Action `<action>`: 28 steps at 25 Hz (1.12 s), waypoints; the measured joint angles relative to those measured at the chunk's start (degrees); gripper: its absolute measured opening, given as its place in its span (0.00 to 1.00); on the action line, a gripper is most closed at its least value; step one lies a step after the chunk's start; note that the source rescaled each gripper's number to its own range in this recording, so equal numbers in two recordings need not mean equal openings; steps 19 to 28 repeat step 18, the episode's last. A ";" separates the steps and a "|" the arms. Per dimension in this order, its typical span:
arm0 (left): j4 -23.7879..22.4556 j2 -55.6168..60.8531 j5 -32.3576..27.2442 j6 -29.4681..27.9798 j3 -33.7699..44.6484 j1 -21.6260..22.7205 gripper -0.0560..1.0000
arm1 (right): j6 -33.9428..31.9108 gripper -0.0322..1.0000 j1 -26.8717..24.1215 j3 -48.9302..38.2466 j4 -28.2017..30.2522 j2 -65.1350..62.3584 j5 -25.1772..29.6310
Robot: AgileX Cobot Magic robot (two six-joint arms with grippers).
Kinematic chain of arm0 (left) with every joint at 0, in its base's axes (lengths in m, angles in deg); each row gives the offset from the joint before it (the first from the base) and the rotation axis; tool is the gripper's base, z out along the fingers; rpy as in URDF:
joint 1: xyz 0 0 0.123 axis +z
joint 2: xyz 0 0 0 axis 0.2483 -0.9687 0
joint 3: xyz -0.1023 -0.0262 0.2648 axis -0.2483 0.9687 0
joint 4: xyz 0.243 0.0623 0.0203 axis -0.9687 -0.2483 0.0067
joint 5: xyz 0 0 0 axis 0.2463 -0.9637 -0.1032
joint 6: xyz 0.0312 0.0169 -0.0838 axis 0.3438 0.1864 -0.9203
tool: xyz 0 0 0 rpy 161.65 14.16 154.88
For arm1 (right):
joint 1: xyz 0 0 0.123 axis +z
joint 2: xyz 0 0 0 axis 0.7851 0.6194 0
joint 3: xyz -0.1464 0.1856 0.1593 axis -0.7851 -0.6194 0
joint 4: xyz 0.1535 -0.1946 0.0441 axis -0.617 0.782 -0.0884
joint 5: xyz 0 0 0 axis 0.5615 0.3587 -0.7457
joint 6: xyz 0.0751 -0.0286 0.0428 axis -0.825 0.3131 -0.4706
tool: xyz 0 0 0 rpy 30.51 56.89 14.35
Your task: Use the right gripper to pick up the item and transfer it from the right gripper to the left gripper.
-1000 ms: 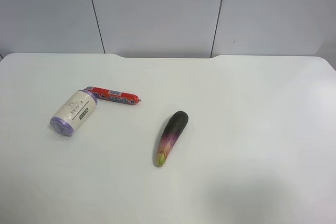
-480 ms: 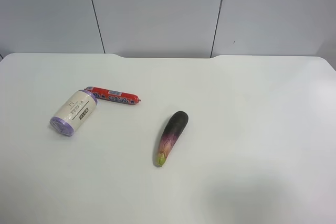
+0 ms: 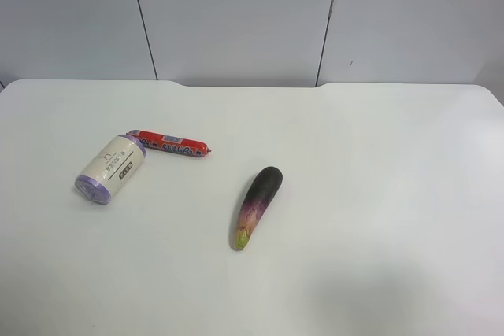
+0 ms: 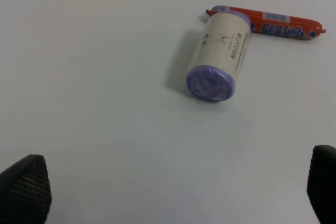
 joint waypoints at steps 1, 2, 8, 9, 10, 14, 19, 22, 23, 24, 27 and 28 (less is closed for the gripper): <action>0.00 0.00 0.00 0.00 0.00 0.00 0.99 | 0.00 1.00 0.00 0.00 0.00 0.00 0.00; 0.00 0.00 0.00 0.00 0.00 0.00 0.99 | 0.00 1.00 0.00 0.00 0.00 0.00 0.00; 0.00 0.00 0.00 0.00 0.00 0.00 0.99 | 0.00 1.00 0.00 0.00 0.00 0.00 0.00; 0.00 0.00 0.00 0.00 0.00 0.00 0.99 | 0.00 1.00 0.00 0.00 0.00 0.00 0.00; 0.00 0.00 0.00 0.00 0.00 0.00 0.99 | 0.00 1.00 0.00 0.00 0.00 0.00 0.00; 0.00 0.00 0.00 0.00 0.00 0.00 0.99 | 0.00 1.00 0.00 0.00 0.00 0.00 0.00; 0.00 0.00 0.00 0.00 0.00 0.00 0.99 | 0.00 1.00 0.00 0.00 0.00 0.00 0.00; 0.00 0.00 0.00 0.00 0.00 0.00 0.99 | 0.00 1.00 0.00 0.00 0.00 0.00 0.00; 0.00 0.00 0.00 0.00 0.00 0.00 0.99 | 0.00 1.00 0.00 0.00 0.00 0.00 0.00; 0.00 0.00 0.00 0.00 0.00 0.00 0.99 | 0.00 1.00 0.00 0.00 0.00 0.00 0.00; 0.00 0.00 0.00 0.00 0.00 0.00 0.99 | 0.00 1.00 0.00 0.00 0.00 0.00 0.00; 0.00 0.00 0.00 0.00 0.00 0.00 0.99 | 0.00 1.00 0.00 0.00 0.00 0.00 0.00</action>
